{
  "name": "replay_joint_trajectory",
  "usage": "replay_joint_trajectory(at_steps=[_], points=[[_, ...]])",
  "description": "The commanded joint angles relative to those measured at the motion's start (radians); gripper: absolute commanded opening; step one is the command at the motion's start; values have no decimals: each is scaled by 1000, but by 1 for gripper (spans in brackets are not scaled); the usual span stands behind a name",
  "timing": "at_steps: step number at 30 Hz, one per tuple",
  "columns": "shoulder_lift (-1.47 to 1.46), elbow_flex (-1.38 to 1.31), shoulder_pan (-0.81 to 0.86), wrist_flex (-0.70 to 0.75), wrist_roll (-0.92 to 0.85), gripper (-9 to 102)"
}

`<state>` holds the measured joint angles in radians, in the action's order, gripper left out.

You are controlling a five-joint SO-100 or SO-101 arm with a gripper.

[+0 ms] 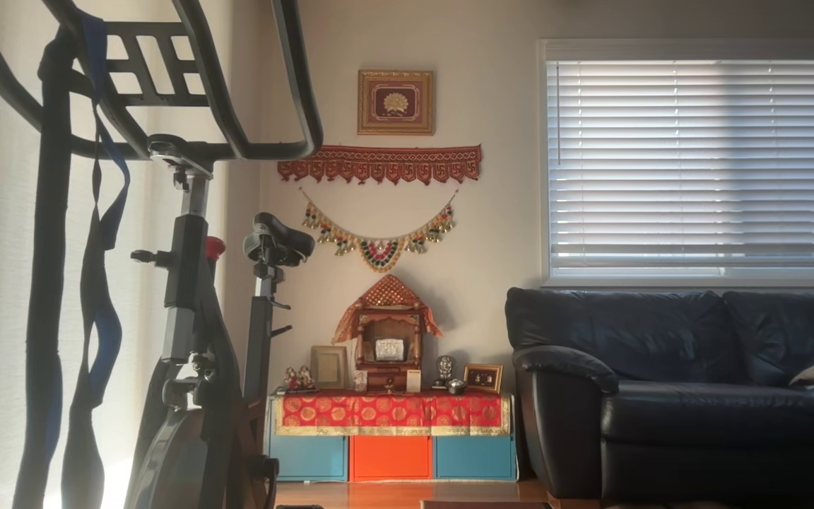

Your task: Sort medicines into box.

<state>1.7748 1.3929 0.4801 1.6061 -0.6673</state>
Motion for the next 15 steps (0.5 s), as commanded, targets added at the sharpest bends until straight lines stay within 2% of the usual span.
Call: replay_joint_trajectory(at_steps=[1,7,12,15], points=[[150,63,58,-44,6,1],[221,284,91,-212,198,1],[284,477,66,-477,462,1],[245,486,43,-529,534,1]])
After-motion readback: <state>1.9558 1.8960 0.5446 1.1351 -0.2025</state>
